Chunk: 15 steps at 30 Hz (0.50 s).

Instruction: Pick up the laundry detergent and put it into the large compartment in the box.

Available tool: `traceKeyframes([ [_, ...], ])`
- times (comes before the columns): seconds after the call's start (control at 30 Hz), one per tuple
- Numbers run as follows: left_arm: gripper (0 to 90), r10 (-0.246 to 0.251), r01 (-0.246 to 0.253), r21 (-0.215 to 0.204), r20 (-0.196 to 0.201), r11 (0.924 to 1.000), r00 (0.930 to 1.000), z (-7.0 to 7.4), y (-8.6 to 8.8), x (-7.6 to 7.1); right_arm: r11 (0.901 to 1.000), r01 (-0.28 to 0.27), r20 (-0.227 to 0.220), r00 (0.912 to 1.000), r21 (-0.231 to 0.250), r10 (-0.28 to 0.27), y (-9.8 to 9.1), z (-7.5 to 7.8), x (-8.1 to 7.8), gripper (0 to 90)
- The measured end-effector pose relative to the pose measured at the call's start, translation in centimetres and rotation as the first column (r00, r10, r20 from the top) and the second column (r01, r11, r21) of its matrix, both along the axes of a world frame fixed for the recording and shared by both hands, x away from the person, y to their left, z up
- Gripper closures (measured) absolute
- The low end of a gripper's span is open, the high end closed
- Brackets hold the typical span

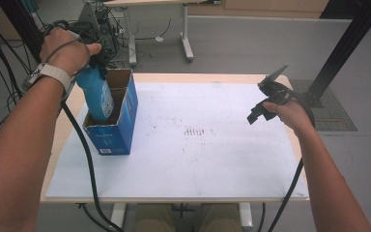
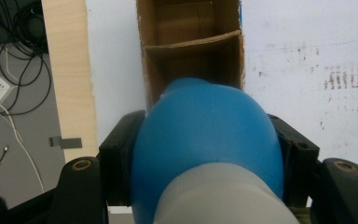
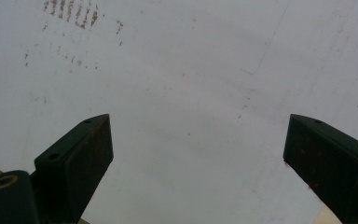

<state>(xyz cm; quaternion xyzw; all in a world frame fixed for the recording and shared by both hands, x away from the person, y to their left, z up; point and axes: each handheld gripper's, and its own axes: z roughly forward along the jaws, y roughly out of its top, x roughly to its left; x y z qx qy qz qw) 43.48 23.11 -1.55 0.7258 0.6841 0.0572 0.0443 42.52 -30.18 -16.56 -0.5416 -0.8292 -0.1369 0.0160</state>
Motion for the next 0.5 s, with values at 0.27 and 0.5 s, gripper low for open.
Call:
traceKeyframes([
  [0.27,37.3,-0.007,0.007,0.002,0.009,1.0,0.9999,-0.9,0.0,0.0,1.0,0.001,-0.005,1.0,0.0,-0.001,0.0,-0.1,0.1,8.0],
  [0.5,37.3,-0.02,0.02,0.004,0.005,0.9998,0.9998,-1.9,-0.1,0.2,1.0,0.001,-0.005,1.0,0.0,-0.001,-0.1,-0.3,0.0,8.0],
])
